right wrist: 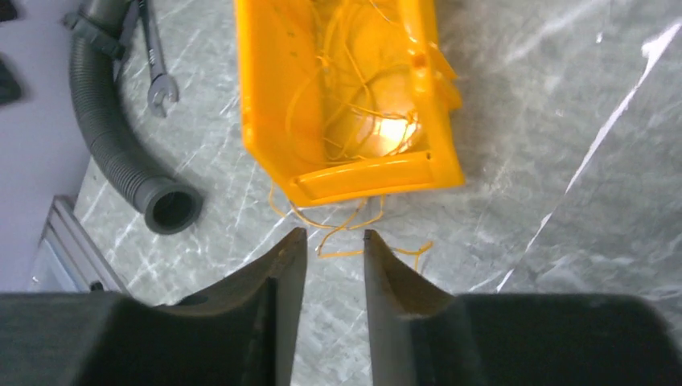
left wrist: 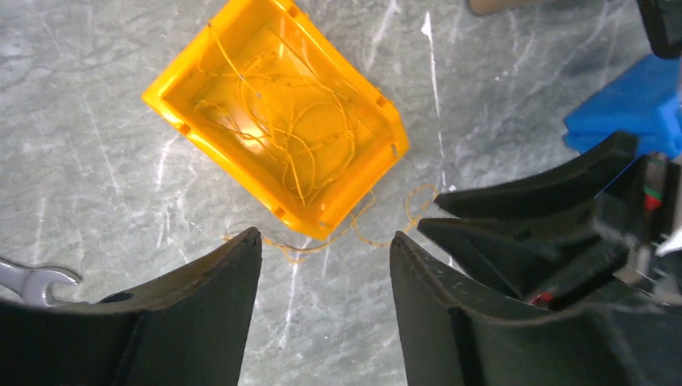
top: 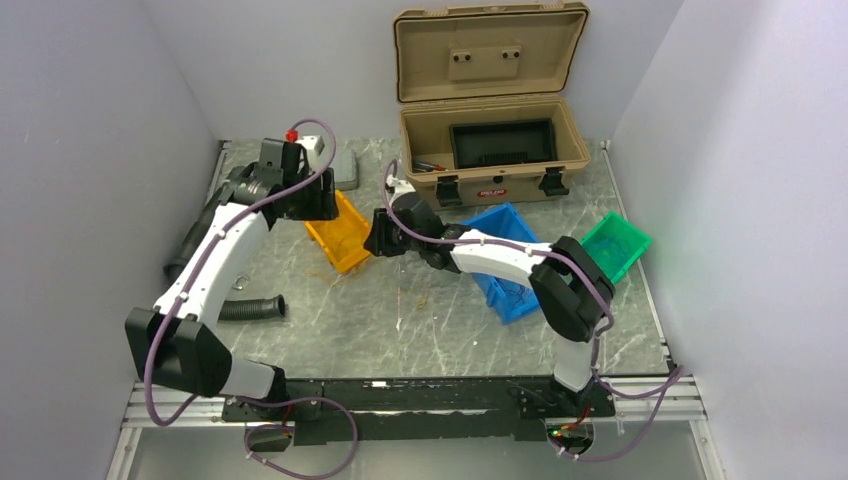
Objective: Untangle the cables
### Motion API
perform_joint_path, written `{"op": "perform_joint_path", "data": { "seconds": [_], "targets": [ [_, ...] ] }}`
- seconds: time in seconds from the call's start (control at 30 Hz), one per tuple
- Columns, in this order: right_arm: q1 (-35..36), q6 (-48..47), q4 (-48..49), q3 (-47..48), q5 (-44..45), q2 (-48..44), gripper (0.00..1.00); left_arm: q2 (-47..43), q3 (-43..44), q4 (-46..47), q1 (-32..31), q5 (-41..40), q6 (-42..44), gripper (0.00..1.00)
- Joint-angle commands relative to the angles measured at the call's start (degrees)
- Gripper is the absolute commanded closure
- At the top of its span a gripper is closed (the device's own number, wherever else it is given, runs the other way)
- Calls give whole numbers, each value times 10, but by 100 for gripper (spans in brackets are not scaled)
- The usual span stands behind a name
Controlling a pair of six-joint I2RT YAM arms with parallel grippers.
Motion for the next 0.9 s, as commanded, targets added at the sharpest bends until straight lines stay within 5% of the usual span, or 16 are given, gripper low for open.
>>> {"op": "perform_joint_path", "data": {
  "seconds": [0.0, 0.17, 0.23, 0.6, 0.87],
  "targets": [
    [14, -39, -37, 29, -13, -60, 52, -51, -38, 29, 1, 60, 27, 32],
    [14, -55, -104, 56, 7, -61, 24, -111, -113, 80, 1, 77, 13, 21],
    [14, -39, -116, 64, 31, -50, 2, -129, -142, 102, 1, 72, -1, 21],
    [22, 11, 10, 8, 56, 2, 0, -168, -154, 44, 40, 23, -1, 1],
    [46, 5, 35, 22, 103, 63, 0, -217, -195, 43, 73, 12, -4, 1]
  ]
}}
